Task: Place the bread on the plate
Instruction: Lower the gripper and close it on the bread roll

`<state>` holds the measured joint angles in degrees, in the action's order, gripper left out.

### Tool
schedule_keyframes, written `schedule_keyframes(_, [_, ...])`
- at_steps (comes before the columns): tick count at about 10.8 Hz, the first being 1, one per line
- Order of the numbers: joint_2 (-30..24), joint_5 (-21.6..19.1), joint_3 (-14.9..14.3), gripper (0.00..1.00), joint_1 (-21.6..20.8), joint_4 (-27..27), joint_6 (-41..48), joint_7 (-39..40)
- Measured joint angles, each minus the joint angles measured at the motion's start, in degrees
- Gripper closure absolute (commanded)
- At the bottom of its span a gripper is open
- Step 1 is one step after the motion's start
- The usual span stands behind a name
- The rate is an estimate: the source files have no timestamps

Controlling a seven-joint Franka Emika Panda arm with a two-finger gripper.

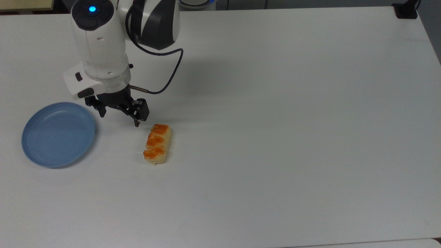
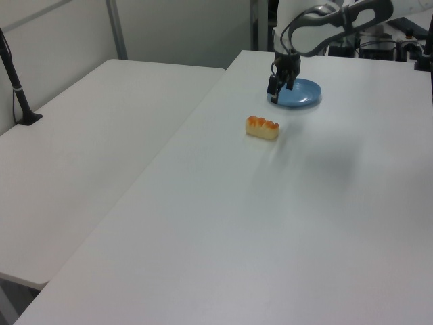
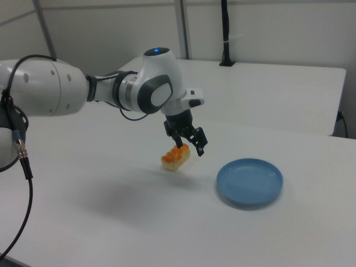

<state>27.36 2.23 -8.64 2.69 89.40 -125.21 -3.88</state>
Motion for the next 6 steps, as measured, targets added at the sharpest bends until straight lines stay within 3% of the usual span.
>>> schedule_keyframes(6, [3.79,-2.73,0.54,0.00,-0.43,-0.67,-3.74,-2.44])
